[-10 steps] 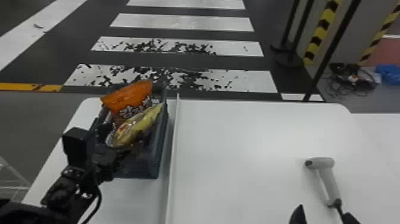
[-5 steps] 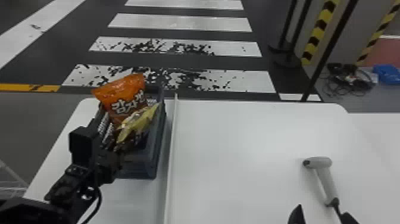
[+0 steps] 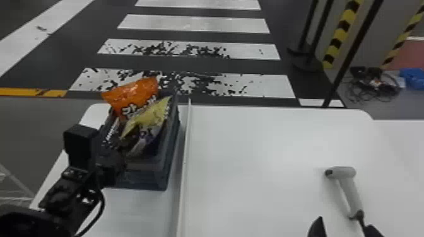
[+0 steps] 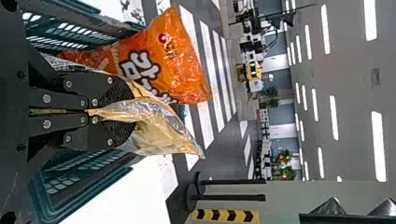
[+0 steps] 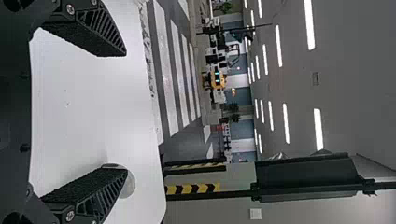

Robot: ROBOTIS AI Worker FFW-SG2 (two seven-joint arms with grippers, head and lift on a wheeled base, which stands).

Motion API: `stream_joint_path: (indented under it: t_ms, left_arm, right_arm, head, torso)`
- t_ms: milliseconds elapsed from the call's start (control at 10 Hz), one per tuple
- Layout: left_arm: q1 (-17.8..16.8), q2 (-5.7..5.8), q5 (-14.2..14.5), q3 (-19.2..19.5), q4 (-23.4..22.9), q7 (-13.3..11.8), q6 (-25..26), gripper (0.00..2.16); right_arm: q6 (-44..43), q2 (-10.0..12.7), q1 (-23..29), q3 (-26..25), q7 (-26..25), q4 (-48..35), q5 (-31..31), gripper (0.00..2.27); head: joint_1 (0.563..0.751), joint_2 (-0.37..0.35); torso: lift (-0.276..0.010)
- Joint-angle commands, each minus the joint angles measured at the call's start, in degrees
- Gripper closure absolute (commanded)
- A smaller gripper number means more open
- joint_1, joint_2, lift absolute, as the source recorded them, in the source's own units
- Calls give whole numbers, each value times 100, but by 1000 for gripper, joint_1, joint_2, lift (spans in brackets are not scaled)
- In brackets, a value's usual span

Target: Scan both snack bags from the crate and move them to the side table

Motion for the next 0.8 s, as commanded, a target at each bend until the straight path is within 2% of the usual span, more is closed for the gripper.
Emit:
stream_joint_path:
  t_ms: [0,200,300,400,600,700]
  left_arm:
    - [60,11,8,37,-240,39,0,2138]
    - [175,20,52,160,-653,153,0,2138]
    - [289,161,192,283,-961,180,0,2138]
    - [429,222,359,424,-1295,206,0,2138]
    - [676,310,350,485,-2033,303,246,2138]
    - [755,319,412,485,-2332,311,352,2138]
  right_arm:
    - [0,0,0,22,2,-25,29,107]
    - [0,0,0,40,2,-25,38,107]
    - [0,0,0,49,2,-25,38,107]
    - [0,-9,-9,57,2,-25,38,107]
    - [0,-9,-26,75,2,-25,38,107]
    - [0,-9,-35,84,2,-16,47,107]
  head:
    - [695,-11]
    - [695,-4]
    - [695,1]
    - [695,4]
    - [695,12]
    - [695,6]
  torso:
    - [-99]
    - [-99]
    - [-99]
    - [-99]
    - [-99]
    - [-99]
